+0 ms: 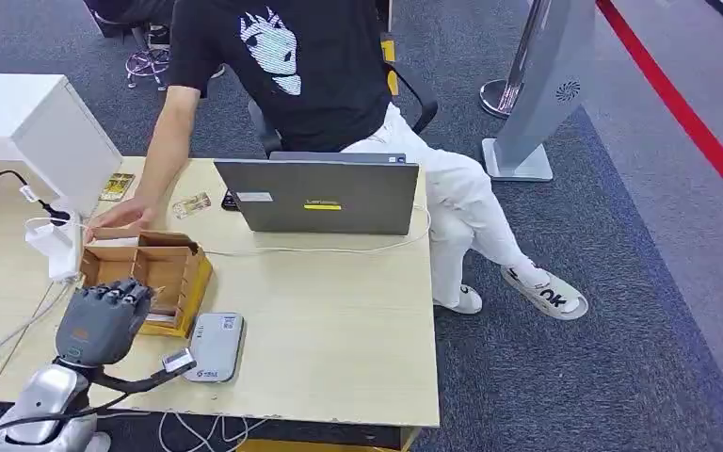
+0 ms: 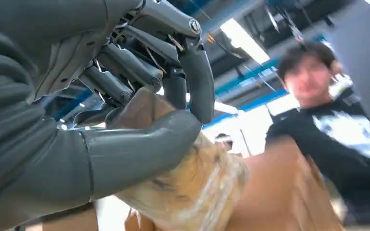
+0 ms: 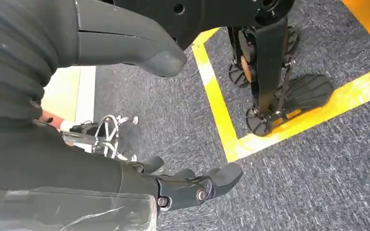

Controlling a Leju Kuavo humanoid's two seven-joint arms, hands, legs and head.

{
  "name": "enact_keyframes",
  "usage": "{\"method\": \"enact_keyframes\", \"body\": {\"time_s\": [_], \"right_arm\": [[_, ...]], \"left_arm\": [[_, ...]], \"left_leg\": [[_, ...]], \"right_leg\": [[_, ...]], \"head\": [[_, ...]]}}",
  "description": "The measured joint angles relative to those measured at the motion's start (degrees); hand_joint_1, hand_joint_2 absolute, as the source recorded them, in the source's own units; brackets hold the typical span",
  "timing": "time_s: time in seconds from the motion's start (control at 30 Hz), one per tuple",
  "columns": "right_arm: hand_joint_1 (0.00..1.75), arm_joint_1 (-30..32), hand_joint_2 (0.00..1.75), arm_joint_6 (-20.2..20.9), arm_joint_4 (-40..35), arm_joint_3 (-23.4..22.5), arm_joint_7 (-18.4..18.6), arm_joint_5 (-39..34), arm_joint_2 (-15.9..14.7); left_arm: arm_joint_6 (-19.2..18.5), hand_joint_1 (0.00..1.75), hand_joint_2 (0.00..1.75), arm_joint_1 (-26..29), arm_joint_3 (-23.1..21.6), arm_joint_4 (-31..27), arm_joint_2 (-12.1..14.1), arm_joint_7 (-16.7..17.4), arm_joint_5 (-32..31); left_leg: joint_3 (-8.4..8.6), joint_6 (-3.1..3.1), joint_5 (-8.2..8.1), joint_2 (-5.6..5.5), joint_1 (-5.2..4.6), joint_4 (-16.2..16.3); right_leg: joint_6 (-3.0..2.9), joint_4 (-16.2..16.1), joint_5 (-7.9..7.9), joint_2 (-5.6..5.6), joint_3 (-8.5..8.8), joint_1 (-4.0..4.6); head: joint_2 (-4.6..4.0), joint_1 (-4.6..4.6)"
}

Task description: Pass the card to the sensor for recognition and then transmit it.

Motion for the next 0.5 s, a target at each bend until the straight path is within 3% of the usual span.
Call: {"method": "enact_keyframes", "body": {"time_s": [0.23, 0.5], "right_arm": [[0.0, -0.23, 1.75, 0.26, 0.0, 0.0, 0.02, 1.07, 0.0], [0.0, -0.34, 1.75, 0.57, 0.0, 0.0, 0.09, 1.64, 0.0]], "left_arm": [[-2.32, 1.75, 1.75, -7.63, -0.02, -1.27, 2.08, 1.88, 0.48], [-3.23, 1.75, 1.75, -9.97, -0.04, -1.27, 2.95, 2.47, 0.65]], "left_leg": [[0.01, -0.05, 0.03, 0.03, 0.01, 0.0], [-0.01, -0.04, 0.03, 0.04, 0.0, 0.0]], "right_leg": [[-0.04, 0.01, 0.06, 0.03, 0.0, 0.01], [-0.04, 0.01, 0.06, 0.06, -0.04, 0.0]], "head": [[0.0, -0.02], [0.0, 0.0]]}}
